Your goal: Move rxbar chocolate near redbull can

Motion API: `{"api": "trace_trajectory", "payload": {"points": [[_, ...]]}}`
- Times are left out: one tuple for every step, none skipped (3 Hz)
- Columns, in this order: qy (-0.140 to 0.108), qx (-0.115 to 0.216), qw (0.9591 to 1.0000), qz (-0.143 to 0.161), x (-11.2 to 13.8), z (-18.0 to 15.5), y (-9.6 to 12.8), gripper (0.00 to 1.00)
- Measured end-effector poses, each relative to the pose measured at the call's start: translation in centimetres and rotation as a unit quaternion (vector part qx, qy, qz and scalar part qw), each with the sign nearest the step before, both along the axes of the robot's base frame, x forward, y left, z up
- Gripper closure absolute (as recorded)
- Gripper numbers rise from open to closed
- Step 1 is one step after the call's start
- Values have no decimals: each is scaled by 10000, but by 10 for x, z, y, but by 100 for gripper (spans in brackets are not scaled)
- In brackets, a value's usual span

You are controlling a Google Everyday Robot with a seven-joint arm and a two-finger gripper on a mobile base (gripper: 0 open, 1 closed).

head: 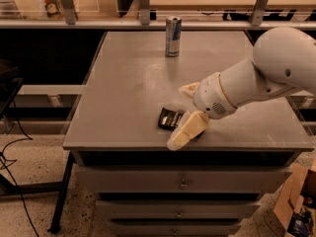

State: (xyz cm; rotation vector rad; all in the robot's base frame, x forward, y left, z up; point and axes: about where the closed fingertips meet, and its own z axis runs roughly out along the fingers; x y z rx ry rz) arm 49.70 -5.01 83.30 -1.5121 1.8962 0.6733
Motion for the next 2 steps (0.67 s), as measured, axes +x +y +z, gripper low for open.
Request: {"api": "trace_trajectory", "payload": {"points": [[34,-142,9999,-26,4,-9,-4,0],[89,-178,9998,-17,5,-17,-8,18]]}}
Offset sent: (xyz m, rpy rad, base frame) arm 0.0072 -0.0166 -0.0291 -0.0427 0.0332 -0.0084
